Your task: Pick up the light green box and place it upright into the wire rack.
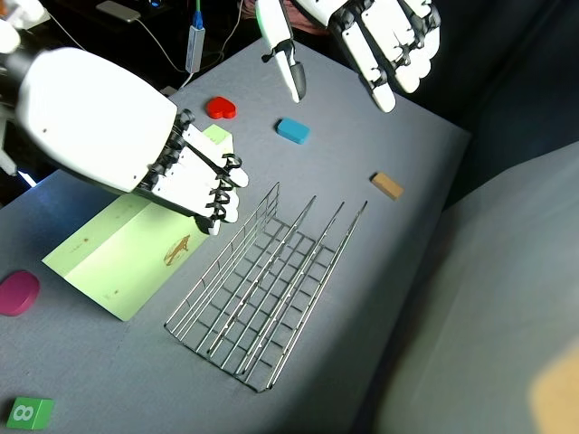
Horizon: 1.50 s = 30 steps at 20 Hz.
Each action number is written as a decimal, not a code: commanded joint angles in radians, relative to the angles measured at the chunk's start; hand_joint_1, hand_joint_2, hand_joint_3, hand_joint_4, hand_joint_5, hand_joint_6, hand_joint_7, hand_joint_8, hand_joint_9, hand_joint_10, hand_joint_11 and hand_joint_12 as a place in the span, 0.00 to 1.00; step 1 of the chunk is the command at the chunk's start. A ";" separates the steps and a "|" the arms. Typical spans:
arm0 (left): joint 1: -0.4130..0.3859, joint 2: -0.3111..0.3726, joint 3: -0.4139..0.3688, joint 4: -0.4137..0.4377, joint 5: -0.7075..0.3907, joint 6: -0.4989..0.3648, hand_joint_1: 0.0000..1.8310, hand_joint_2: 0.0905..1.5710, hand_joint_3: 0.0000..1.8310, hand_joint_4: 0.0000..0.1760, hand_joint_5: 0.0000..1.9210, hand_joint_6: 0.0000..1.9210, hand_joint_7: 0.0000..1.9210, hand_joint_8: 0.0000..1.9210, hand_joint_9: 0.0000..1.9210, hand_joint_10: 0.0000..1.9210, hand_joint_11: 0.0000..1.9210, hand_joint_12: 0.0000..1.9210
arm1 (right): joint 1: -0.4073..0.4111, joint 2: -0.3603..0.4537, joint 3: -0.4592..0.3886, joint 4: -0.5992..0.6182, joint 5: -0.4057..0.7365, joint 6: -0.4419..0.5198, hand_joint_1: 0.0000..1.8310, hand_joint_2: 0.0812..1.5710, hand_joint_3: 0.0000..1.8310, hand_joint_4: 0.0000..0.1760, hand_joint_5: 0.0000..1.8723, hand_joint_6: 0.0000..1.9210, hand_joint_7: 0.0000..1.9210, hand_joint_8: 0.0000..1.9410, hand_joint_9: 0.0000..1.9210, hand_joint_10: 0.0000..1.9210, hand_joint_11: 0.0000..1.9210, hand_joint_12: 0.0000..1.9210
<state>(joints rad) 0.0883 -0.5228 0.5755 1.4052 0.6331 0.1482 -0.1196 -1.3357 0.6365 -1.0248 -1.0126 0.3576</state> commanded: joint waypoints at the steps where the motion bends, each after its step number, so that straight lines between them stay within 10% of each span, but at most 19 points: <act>1: -0.012 0.004 0.003 0.070 -0.016 0.022 0.08 0.73 0.00 0.33 0.20 0.00 0.16 0.00 0.16 0.00 0.00 0.43 | 0.006 0.000 0.006 -0.097 0.027 0.007 0.43 0.64 0.00 0.17 0.13 0.00 0.17 0.00 0.13 0.00 0.00 0.51; 13: -0.025 0.004 0.013 0.026 -0.048 0.127 0.07 0.74 0.00 0.33 0.20 0.00 0.16 0.00 0.16 0.00 0.00 0.43 | -0.038 -0.007 0.017 -0.135 0.037 0.011 0.44 0.66 0.00 0.13 0.14 0.00 0.17 0.00 0.14 0.00 0.00 0.54; 20: -0.031 0.004 0.006 0.016 -0.041 0.193 0.06 0.74 0.00 0.33 0.19 0.00 0.15 0.00 0.16 0.00 0.00 0.43 | -0.046 -0.004 0.017 -0.146 0.039 -0.009 0.60 0.71 0.00 0.00 0.40 0.02 0.44 0.02 0.42 0.06 0.23 0.63; 21: -0.031 0.004 0.004 0.016 -0.035 0.193 0.06 0.74 0.00 0.33 0.19 0.00 0.15 0.00 0.16 0.00 0.00 0.43 | -0.048 -0.003 0.017 -0.146 0.039 -0.012 0.70 0.71 0.01 0.00 0.45 0.02 0.45 0.48 0.46 0.09 0.29 0.64; 22: -0.033 0.004 0.004 0.016 -0.031 0.195 0.06 0.74 0.00 0.33 0.19 0.00 0.15 0.00 0.16 0.00 0.00 0.43 | -0.050 -0.003 0.017 -0.146 0.039 -0.016 0.73 0.75 0.00 0.00 0.40 0.46 0.45 0.60 0.42 0.60 0.33 0.67; 23: -0.034 0.004 0.003 0.016 -0.030 0.203 0.06 0.74 0.00 0.33 0.19 0.00 0.15 0.00 0.16 0.00 0.00 0.43 | -0.052 -0.002 0.017 -0.146 0.039 -0.020 0.74 0.74 0.00 0.00 0.42 0.52 0.45 0.63 0.41 0.72 0.37 0.73; 30: -0.040 0.004 0.002 0.007 -0.022 0.211 0.06 0.74 0.00 0.33 0.20 0.00 0.16 0.00 0.16 0.00 0.00 0.44 | -0.029 0.027 0.010 -0.111 0.055 -0.047 0.68 0.72 0.00 0.00 0.47 0.51 0.50 0.64 0.45 0.67 0.40 0.82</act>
<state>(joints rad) 0.0635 -0.5228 0.5827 1.3445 0.6174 0.3511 -0.1619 -1.3056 0.6483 -1.0550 -0.9825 0.3115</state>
